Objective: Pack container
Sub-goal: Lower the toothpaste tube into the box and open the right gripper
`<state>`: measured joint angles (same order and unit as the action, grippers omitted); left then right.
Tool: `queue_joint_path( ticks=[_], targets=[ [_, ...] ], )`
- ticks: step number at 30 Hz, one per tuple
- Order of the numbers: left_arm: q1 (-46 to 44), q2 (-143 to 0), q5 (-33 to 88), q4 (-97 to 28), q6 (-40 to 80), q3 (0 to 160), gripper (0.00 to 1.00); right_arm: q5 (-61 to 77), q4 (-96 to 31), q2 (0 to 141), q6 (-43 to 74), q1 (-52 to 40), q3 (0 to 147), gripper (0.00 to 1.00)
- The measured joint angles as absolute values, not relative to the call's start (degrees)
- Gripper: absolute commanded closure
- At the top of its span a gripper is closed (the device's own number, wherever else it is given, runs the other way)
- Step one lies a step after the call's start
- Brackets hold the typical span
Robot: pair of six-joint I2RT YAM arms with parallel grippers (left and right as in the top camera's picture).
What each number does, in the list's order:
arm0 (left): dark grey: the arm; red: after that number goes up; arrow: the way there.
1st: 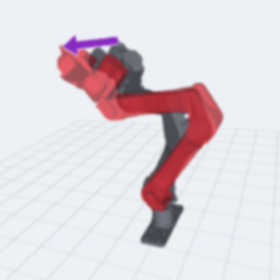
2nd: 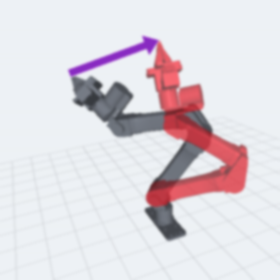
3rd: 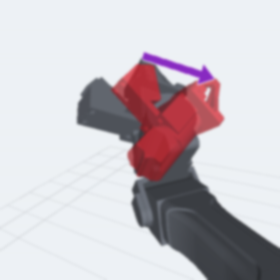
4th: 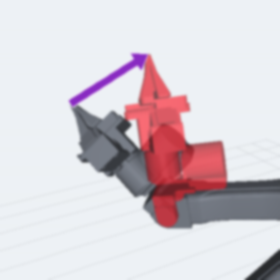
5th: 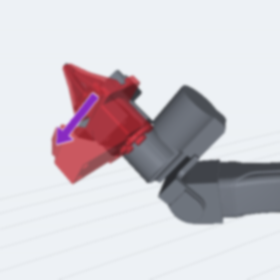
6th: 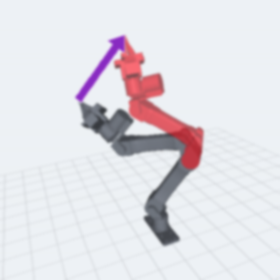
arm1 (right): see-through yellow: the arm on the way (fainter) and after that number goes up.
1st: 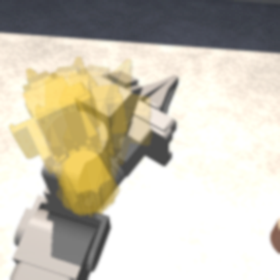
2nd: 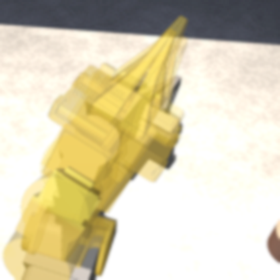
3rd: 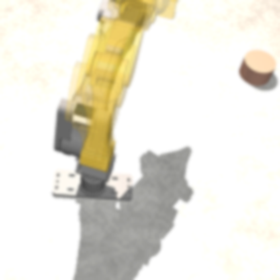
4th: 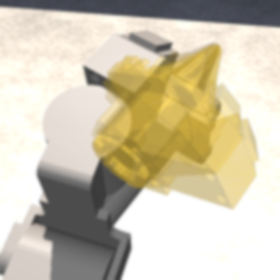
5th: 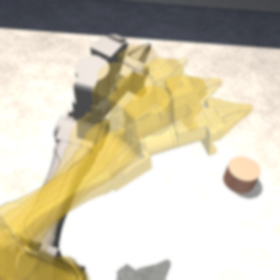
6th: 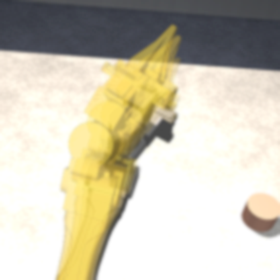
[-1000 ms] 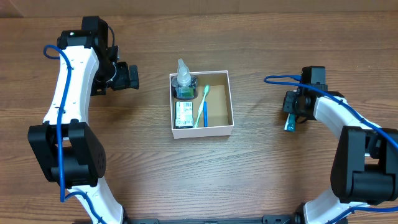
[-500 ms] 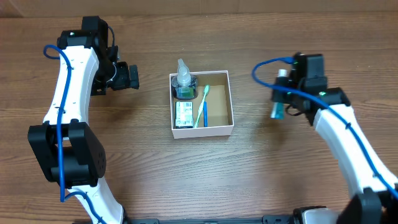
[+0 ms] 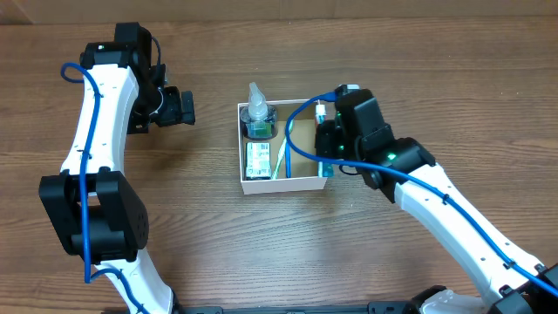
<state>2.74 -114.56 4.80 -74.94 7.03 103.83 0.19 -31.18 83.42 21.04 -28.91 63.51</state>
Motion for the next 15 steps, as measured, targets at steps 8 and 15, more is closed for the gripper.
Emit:
queue_joint_path(
  ticks=[8,15],
  targets=[
    [2.7,-114.6,4.8,-74.9,7.0,103.8,0.0,0.2,-25.4,87.0,22.4,-32.4,63.5,0.86],
    [2.7,-114.6,4.8,-74.9,7.0,103.8,0.0,-0.4,-23.2,91.0,22.5,-33.6,63.5,0.86]
  ],
)
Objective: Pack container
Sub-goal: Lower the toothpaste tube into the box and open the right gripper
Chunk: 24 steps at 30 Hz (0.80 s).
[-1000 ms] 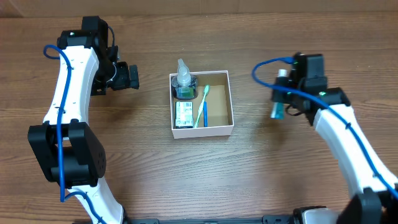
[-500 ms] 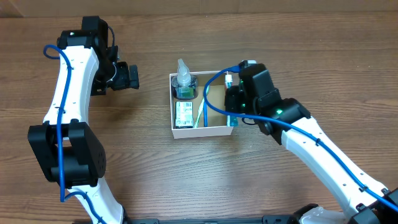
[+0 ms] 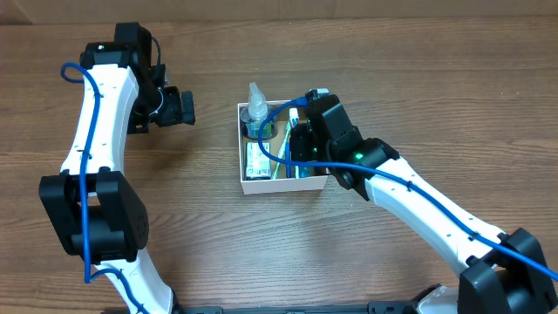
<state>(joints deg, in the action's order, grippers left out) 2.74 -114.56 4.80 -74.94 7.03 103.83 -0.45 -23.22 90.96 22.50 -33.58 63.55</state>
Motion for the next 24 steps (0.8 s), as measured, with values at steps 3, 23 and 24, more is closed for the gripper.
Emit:
queue_joint_path(
  ticks=[3,23,24],
  targets=[
    [2.7,-114.6,4.8,-74.9,7.0,103.8,0.0,-0.5,-22.0,91.0,22.5,-33.6,63.5,0.86],
    [2.7,-114.6,4.8,-74.9,7.0,103.8,0.0,-4.0,-21.0,91.0,22.4,-33.6,63.5,0.42],
    [2.7,-114.6,4.8,-74.9,7.0,103.8,0.0,-4.1,-21.0,91.0,22.4,-33.6,63.5,0.41]
  ],
)
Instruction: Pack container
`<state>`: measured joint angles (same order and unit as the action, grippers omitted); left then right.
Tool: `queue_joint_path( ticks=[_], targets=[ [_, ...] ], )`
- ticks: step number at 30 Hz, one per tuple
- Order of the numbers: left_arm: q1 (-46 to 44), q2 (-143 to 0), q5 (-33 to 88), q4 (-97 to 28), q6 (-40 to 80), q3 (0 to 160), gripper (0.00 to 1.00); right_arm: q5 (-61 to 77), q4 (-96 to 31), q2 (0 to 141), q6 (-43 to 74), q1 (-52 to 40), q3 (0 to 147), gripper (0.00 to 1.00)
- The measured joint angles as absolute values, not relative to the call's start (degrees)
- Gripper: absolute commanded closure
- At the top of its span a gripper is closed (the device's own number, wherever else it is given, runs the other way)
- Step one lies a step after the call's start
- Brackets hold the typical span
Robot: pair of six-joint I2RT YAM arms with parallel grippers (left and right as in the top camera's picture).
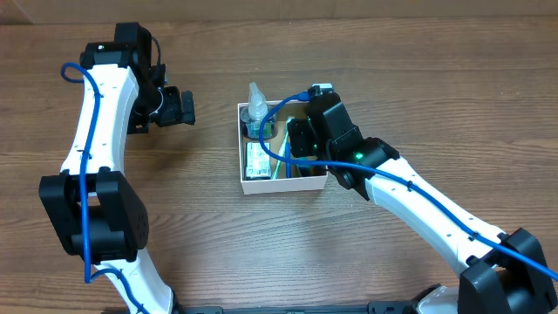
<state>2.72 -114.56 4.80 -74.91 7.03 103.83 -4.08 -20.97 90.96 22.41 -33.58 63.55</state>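
A white open box [261, 185] stands mid-table. In its left part are a clear bottle [257, 106], a green-and-white packet [257, 160] and a blue-green toothbrush [281, 162] leaning along the middle. My right gripper [297, 145] is down inside the box's right part and hides what lies under it. Whether its fingers are open or shut does not show. My left gripper [186, 106] hovers to the left of the box, well apart from it, open and holding nothing.
The brown wooden table [392, 70] carries the box alone. The left arm [96, 113] runs along the left side. The right arm [436, 218] crosses from the lower right, with its blue cable looped over the box.
The right wrist has shifted slightly to the right and back while its gripper stays inside the box. The teal item seen under it is now hidden. The left arm has not moved.
First the right gripper stood at the box's right wall with a teal item in it. Then it was over the box's right part with that item. Now it sits a little farther right in the box. The left gripper stayed still throughout.
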Motion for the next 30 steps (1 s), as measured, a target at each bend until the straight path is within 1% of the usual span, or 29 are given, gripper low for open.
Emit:
queue_joint_path(
  ticks=[4,9,13,15,16,20,23,30],
  targets=[
    [2.7,-114.6,4.8,-74.9,7.0,103.8,0.0,-4.1,-21.4,91.0,22.3,-33.6,63.5,0.33],
    [2.7,-114.6,4.8,-74.9,7.0,103.8,0.0,-4.4,-24.3,88.9,22.3,-32.7,63.5,0.3],
    [2.7,-114.6,4.8,-74.9,7.0,103.8,0.0,-6.3,-29.4,82.5,22.3,-29.7,63.5,0.17],
    [2.7,-114.6,4.8,-74.9,7.0,103.8,0.0,-7.5,-32.6,78.9,22.3,-27.2,63.6,0.07],
    [2.7,-114.6,4.8,-74.9,7.0,103.8,0.0,-8.1,-34.3,77.1,22.2,-25.7,63.6,0.01],
    [2.7,-114.6,4.8,-74.9,7.0,103.8,0.0,-9.9,-38.6,71.8,20.9,-19.2,63.6,0.0],
    [2.7,-114.6,4.8,-74.9,7.0,103.8,0.0,-10.6,-39.0,70.0,20.7,-15.9,63.6,0.0],
    [2.7,-114.6,4.8,-74.9,7.0,103.8,0.0,-10.9,-39.6,69.4,20.3,-13.1,63.6,0.0]
  ],
)
